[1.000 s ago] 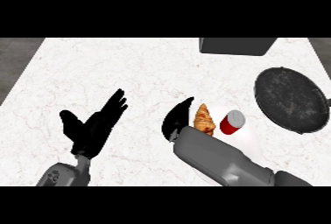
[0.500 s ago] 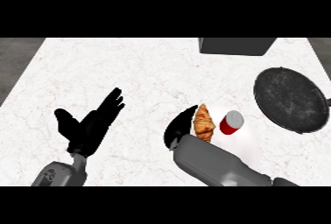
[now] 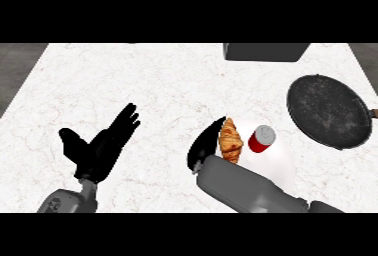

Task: Pick the croissant from the plate and place it in the pan

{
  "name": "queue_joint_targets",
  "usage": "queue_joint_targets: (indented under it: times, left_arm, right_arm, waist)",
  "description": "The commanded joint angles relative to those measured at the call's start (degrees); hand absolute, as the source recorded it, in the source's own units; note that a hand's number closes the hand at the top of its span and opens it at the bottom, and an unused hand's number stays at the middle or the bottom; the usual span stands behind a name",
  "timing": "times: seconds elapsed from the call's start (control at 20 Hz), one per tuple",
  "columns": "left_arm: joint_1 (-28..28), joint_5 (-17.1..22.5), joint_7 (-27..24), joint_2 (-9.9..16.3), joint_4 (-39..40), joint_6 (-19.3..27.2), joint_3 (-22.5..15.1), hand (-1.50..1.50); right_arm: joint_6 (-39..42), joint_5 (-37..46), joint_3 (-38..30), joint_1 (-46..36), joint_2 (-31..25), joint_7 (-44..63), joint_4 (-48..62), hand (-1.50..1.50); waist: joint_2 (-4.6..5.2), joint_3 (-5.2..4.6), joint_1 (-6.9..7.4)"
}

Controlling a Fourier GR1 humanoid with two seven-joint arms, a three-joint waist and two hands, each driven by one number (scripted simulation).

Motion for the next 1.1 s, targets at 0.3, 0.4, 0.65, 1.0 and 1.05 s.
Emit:
queue_joint_targets:
  times: [0.3,0.4,0.65,1.0,1.05]
  left_arm:
    - [0.41,-1.03,-1.19,-0.97,2.19,-1.21,2.24,0.00]
    - [-0.31,-1.69,3.87,-1.25,-4.15,1.57,1.10,0.00]
    - [4.16,-3.86,-1.68,-2.23,-2.15,-0.77,1.00,0.00]
    - [2.56,-4.36,2.00,-2.69,-3.84,-0.76,1.24,0.00]
    - [0.04,-4.95,1.79,-5.78,-0.42,1.37,1.38,0.00]
  right_arm:
    - [3.43,4.34,-1.85,0.52,1.09,4.50,3.18,-1.50]
    - [1.40,6.61,-0.81,1.33,1.10,3.06,5.30,-1.50]
    - [-0.67,9.86,-2.44,0.03,1.11,-2.48,7.40,1.50]
    - [-1.71,16.47,3.77,-2.17,1.13,-13.36,9.18,1.50]
    - [-2.96,19.37,3.57,-2.25,0.28,-16.60,10.63,1.50]
  waist:
    - [0.12,0.03,-1.35]
    - [0.07,0.07,-1.01]
    - [0.22,0.06,-0.73]
    - [0.38,0.07,-0.10]
    - [0.19,0.05,-1.53]
